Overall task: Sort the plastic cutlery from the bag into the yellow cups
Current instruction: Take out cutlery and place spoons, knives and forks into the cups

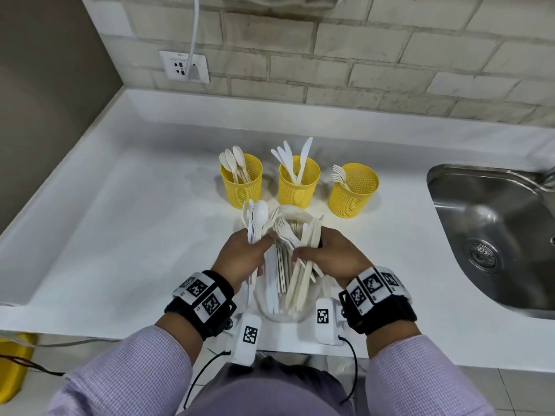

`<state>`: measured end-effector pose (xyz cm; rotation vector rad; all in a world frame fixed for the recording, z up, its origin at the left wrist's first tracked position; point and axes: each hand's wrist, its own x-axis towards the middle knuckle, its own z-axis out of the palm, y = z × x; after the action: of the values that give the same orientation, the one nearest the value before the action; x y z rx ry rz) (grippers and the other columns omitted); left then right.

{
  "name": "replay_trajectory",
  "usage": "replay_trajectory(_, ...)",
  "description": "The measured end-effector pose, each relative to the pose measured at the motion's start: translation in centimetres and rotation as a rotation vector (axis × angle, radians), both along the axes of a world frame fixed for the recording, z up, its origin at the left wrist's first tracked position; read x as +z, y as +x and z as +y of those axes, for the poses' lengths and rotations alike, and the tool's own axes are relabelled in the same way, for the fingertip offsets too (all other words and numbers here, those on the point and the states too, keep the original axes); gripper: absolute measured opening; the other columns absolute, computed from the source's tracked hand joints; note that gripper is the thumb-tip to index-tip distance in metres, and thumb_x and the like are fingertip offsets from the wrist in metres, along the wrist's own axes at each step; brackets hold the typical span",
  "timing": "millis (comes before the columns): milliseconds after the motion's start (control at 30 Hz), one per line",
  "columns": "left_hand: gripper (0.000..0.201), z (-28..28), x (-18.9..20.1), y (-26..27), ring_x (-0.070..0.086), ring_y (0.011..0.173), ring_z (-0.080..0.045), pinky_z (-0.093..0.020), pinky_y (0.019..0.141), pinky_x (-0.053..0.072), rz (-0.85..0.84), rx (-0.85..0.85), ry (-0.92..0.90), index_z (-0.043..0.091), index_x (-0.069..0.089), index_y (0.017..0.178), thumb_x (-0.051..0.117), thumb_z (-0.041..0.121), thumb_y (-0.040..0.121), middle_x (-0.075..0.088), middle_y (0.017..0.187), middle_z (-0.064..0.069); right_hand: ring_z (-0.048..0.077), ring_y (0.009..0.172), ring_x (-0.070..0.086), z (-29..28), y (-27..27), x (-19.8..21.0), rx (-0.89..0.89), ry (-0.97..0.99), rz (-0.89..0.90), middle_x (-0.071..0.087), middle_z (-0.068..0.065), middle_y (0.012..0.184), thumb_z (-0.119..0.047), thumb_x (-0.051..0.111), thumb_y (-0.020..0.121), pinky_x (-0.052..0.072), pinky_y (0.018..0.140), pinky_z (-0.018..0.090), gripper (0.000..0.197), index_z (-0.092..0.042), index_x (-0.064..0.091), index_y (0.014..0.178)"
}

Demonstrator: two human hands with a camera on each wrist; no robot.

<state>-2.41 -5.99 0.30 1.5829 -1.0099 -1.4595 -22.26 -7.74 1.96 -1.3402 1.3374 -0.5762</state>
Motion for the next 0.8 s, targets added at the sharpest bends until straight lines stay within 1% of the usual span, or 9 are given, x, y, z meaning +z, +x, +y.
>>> replay_trajectory(100, 0.022, -0.2, 0.3, -0.8, 0.044, 0.049, -0.018, -0.030, 0.050, 0.041, 0.139, 0.028, 0.049, 0.014, 0.064, 0.083, 0.069, 0.028, 0.098, 0.046, 0.067, -0.004, 0.009, 0.069, 0.069, 0.5, -0.6, 0.2, 0.007, 0.012, -0.104, 0.075, 0.000, 0.078, 0.006, 0.067, 0.089, 0.052, 0.066, 0.022, 0.022, -0.014, 0.073, 0.084)
replay_trajectory(167, 0.020, -0.3, 0.4, -1.1, 0.045, 0.050, -0.015, -0.028, 0.047, 0.043, 0.194, 0.045, 0.067, 0.010, 0.066, 0.087, 0.068, 0.026, 0.099, 0.054, 0.071, -0.004, 0.012, 0.071, 0.069, 0.7, -0.8, 0.0, -0.002, 0.016, -0.143, 0.076, 0.001, 0.078, 0.007, 0.066, 0.090, 0.052, 0.064, 0.022, 0.023, -0.014, 0.073, 0.085)
replay_trajectory(267, 0.019, -0.5, 1.0, -1.6, 0.047, 0.051, -0.012, -0.026, 0.049, 0.046, 0.307, 0.054, 0.067, 0.007, 0.071, 0.098, 0.068, 0.025, 0.099, 0.070, 0.085, -0.006, 0.019, 0.080, 0.071, 0.9, -1.1, 0.0, -0.050, -0.004, -0.200, 0.076, 0.003, 0.084, 0.003, 0.069, 0.091, 0.055, 0.072, 0.031, 0.017, -0.013, 0.073, 0.096)
replay_trajectory(333, 0.019, -0.6, 1.2, -1.9, 0.046, 0.051, -0.011, -0.025, 0.050, 0.047, 0.362, 0.040, 0.029, 0.008, 0.072, 0.103, 0.067, 0.026, 0.100, 0.074, 0.092, -0.005, 0.014, 0.085, 0.072, 0.9, -1.1, 0.1, -0.080, -0.022, -0.249, 0.076, -0.007, 0.086, 0.002, 0.068, 0.092, 0.056, 0.077, 0.032, 0.025, -0.018, 0.071, 0.106)
replay_trajectory(400, 0.014, -0.7, 1.1, -2.1, 0.045, 0.052, -0.011, -0.024, 0.051, 0.045, 0.329, 0.014, -0.029, 0.011, 0.070, 0.103, 0.065, 0.024, 0.101, 0.073, 0.093, -0.004, 0.015, 0.093, 0.073, 0.7, -1.0, 0.2, -0.097, -0.065, -0.256, 0.077, -0.008, 0.092, -0.006, 0.075, 0.088, 0.057, 0.085, 0.039, 0.025, -0.019, 0.070, 0.110)
replay_trajectory(467, 0.009, -0.6, 0.7, -2.1, 0.044, 0.053, -0.012, -0.025, 0.051, 0.042, 0.271, -0.009, -0.075, 0.013, 0.069, 0.102, 0.064, 0.020, 0.101, 0.071, 0.090, -0.003, 0.025, 0.102, 0.073, 0.5, -0.8, 0.2, -0.114, -0.096, -0.242, 0.078, 0.002, 0.103, -0.021, 0.077, 0.081, 0.058, 0.094, 0.051, 0.033, -0.018, 0.071, 0.113)
replay_trajectory(567, 0.007, -0.3, 0.6, -2.3, 0.047, 0.051, -0.008, -0.022, 0.049, 0.039, 0.223, -0.026, -0.097, 0.015, 0.072, 0.101, 0.068, 0.021, 0.099, 0.067, 0.070, 0.010, 0.028, 0.113, 0.071, 0.3, -0.4, -0.1, -0.069, -0.105, -0.247, 0.075, 0.009, 0.118, -0.016, 0.074, 0.089, 0.053, 0.101, 0.058, 0.037, -0.014, 0.068, 0.126)
replay_trajectory(700, 0.013, -0.1, 0.4, -2.7, 0.065, 0.055, -0.004, -0.016, 0.050, 0.047, 0.251, -0.038, -0.083, 0.004, 0.073, 0.103, 0.072, 0.014, 0.095, 0.075, 0.072, 0.006, 0.020, 0.116, 0.069, 0.2, 0.3, -0.2, 0.076, -0.131, -0.179, 0.074, 0.008, 0.121, -0.010, 0.068, 0.097, 0.052, 0.105, 0.049, 0.030, -0.009, 0.067, 0.127)
replay_trajectory(800, 0.016, -0.1, 0.2, -2.7, 0.068, 0.057, -0.006, -0.016, 0.052, 0.050, 0.254, -0.019, -0.048, 0.003, 0.074, 0.106, 0.074, 0.012, 0.093, 0.077, 0.075, 0.002, -0.013, 0.104, 0.064, -0.3, 0.6, 0.4, 0.158, -0.165, -0.080, 0.070, -0.012, 0.113, -0.006, 0.065, 0.098, 0.048, 0.092, 0.010, 0.029, -0.018, 0.062, 0.124)
